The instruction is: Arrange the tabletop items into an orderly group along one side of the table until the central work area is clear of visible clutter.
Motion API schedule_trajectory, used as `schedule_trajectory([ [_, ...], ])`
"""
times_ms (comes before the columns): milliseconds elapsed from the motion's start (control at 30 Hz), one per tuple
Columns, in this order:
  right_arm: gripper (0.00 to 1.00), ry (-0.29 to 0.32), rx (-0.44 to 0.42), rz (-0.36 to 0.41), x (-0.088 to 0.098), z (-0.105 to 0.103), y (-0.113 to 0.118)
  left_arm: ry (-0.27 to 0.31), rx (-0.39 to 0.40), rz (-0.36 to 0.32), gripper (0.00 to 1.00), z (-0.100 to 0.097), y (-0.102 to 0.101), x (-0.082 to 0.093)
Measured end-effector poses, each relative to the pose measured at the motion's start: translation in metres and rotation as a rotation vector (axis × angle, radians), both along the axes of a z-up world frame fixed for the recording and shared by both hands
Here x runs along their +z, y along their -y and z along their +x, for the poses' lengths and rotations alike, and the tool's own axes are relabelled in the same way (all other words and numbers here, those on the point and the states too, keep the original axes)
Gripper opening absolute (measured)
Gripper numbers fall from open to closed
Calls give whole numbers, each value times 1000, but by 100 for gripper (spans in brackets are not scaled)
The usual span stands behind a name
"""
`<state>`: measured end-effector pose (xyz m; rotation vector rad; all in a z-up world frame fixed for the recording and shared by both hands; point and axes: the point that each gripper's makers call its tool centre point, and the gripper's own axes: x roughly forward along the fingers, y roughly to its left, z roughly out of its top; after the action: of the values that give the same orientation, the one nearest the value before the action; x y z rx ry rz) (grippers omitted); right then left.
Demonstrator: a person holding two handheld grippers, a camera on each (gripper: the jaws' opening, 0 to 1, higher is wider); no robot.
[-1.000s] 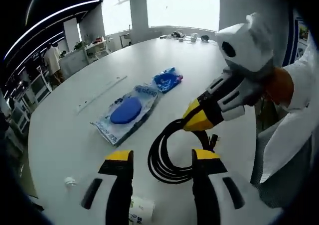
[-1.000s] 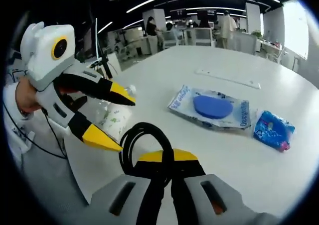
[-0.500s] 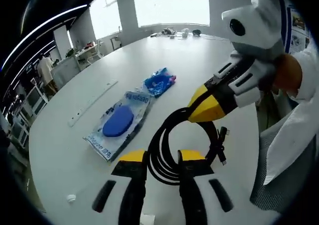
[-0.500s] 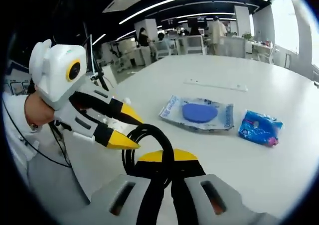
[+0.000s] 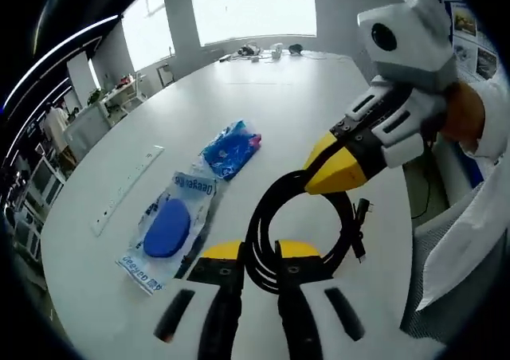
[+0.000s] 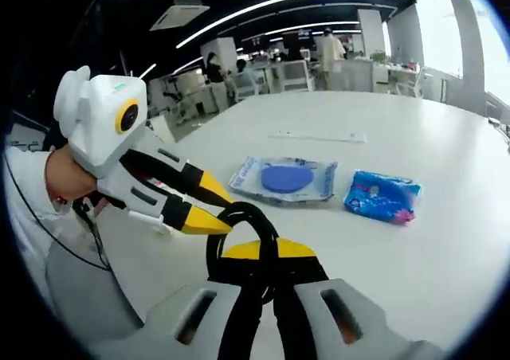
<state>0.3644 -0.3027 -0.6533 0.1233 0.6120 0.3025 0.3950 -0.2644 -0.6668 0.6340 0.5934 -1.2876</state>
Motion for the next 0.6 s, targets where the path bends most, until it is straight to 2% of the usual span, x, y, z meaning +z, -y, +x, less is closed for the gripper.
schedule_trajectory([
  [267, 0, 1, -60, -8, 8, 2, 58, -25, -58, -11, 12, 3, 55, 8],
  [433, 0, -6, -78, 0, 7, 8, 82, -40, -80, -3, 12, 8, 82, 7],
  [600, 0, -41, -84, 33, -4, 16, 104, -114, -66, -7, 12, 17, 103, -5],
])
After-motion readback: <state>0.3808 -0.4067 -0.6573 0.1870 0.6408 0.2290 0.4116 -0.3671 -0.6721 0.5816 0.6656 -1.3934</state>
